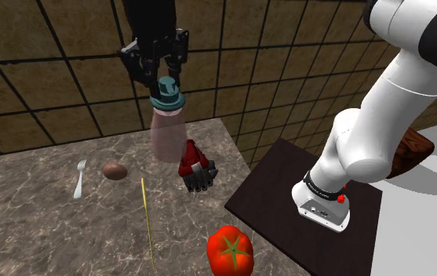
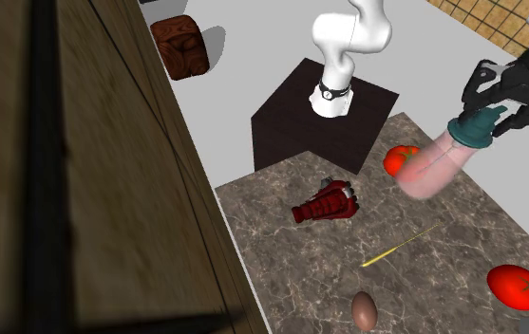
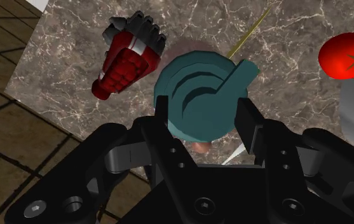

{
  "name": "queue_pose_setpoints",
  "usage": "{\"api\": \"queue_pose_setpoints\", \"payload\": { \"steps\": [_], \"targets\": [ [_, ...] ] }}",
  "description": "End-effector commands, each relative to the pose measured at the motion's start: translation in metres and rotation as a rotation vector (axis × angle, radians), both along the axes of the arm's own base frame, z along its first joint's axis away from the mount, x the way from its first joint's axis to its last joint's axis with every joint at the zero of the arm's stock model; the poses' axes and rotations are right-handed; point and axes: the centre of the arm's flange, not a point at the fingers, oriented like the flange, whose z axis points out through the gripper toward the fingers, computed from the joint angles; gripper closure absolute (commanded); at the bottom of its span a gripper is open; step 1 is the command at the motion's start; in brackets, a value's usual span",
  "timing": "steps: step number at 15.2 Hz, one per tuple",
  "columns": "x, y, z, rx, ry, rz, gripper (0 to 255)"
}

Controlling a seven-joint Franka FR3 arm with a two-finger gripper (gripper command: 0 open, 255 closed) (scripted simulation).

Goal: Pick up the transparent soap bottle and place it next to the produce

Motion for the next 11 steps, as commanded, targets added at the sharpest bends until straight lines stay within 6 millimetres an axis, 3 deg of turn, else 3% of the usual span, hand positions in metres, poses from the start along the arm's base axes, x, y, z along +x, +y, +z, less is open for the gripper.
{"api": "queue_pose_setpoints", "payload": {
  "steps": [1, 11],
  "targets": [
    [-0.02, 0.022, 0.0, 0.0, 0.0, -0.002, 255],
    [-0.104, 0.125, 0.001, 0.0, 0.0, -0.002, 255]
  ]
}}
